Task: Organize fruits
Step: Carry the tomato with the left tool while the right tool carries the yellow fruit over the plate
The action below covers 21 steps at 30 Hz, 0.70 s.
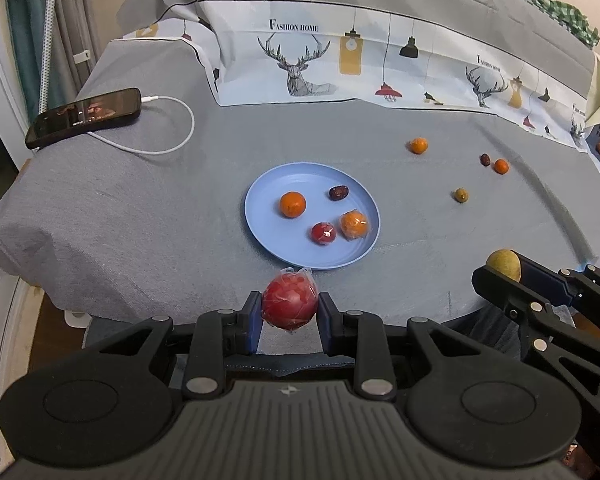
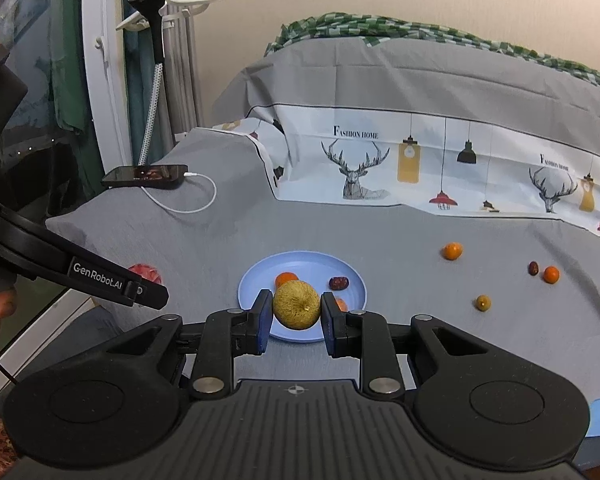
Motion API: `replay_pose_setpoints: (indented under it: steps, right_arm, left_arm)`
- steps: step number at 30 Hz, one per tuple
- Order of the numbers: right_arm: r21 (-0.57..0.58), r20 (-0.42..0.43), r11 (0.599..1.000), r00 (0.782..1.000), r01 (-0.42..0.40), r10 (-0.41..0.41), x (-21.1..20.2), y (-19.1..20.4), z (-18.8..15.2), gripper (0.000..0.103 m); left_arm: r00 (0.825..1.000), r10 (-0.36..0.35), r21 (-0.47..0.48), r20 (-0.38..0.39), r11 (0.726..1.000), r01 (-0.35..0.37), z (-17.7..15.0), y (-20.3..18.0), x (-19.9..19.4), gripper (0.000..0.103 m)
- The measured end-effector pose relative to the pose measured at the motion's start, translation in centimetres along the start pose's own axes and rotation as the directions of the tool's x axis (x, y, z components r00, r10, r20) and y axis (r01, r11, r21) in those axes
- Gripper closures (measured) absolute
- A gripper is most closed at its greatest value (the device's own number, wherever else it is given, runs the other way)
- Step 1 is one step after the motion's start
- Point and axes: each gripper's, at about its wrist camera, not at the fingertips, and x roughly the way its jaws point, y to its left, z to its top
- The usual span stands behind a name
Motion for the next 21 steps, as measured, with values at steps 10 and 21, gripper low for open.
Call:
replay_pose_setpoints:
  steps: [10,21]
  right_arm:
    - [0.028,-0.058,1.000,0.998,0.013,-0.011,3.4,-1.1,0.3,0.076]
    - [0.073,-0.183,0.997,0.983,0.017,-0.003,12.9,-3.2,0.7,0.076]
  left_arm:
    - [0.999,-0.002,0.009,-0.036,1.000,0.002,2.5,0.0,3.2,0.072]
    - [0.991,0.025,0.013,-0.128,1.000,-0.024,6.5,0.0,12.8,0.071]
